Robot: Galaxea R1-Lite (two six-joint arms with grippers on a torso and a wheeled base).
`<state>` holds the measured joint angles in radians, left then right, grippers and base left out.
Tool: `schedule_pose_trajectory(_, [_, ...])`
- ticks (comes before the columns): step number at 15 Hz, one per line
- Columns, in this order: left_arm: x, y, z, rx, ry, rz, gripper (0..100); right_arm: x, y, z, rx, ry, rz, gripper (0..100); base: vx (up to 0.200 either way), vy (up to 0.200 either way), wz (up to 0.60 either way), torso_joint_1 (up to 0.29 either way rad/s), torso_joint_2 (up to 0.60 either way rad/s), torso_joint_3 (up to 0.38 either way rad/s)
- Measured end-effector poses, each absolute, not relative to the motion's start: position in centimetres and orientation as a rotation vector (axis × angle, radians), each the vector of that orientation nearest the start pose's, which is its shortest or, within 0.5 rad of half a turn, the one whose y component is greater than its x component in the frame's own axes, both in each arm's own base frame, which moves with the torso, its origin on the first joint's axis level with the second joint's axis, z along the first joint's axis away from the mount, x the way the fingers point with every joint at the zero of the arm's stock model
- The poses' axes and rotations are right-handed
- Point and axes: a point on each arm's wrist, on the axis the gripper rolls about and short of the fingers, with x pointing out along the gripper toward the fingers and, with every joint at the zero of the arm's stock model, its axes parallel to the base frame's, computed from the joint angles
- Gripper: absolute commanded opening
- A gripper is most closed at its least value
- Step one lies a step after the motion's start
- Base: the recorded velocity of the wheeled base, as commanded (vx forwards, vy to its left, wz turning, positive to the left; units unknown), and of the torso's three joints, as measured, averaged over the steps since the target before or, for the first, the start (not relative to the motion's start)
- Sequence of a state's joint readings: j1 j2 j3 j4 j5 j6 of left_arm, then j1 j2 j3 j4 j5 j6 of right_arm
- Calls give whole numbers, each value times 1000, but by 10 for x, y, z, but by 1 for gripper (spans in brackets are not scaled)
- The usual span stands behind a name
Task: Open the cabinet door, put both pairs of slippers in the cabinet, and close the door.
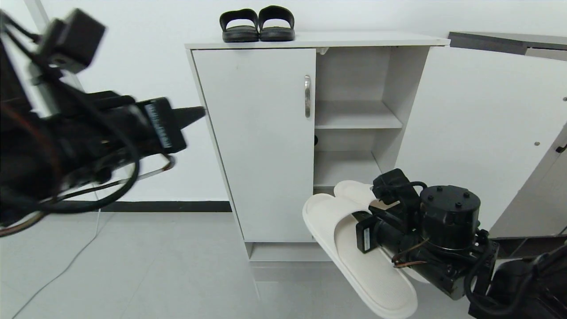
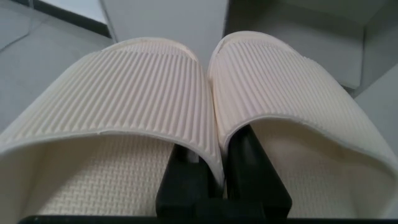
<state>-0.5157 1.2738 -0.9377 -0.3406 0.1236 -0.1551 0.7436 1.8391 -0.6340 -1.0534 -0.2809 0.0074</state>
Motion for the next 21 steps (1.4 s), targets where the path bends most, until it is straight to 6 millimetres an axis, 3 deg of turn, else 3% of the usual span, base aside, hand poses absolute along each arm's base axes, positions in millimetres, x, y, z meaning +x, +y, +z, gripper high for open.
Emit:
schedule_pose_trajectory(4, [75,-29,287,-107,7,-142,0,244,213,134,-74,136,390,0,0,0,0,0,0,0])
schedule_pose_trajectory(7, [10,6,250,-82,-75,151,0,246,215,133,-75,138,385,0,0,0,0,0,0,0])
schedule_pose_trajectory(9, [-21,10,214,-52,-105,305,0,246,216,132,-78,140,387,0,0,0,0,0,0,0])
schedule_pose_trajectory(13, [-34,7,131,-3,-61,337,0,242,218,131,-82,143,399,0,0,0,0,0,0,0])
schedule_pose_trajectory(16, [-25,5,91,-22,-48,225,0,239,220,128,-90,153,410,0,0,0,0,0,0,0])
schedule_pose_trajectory(21, [-23,1,76,-7,-4,30,0,238,221,125,-93,159,422,0,0,0,0,0,0,0])
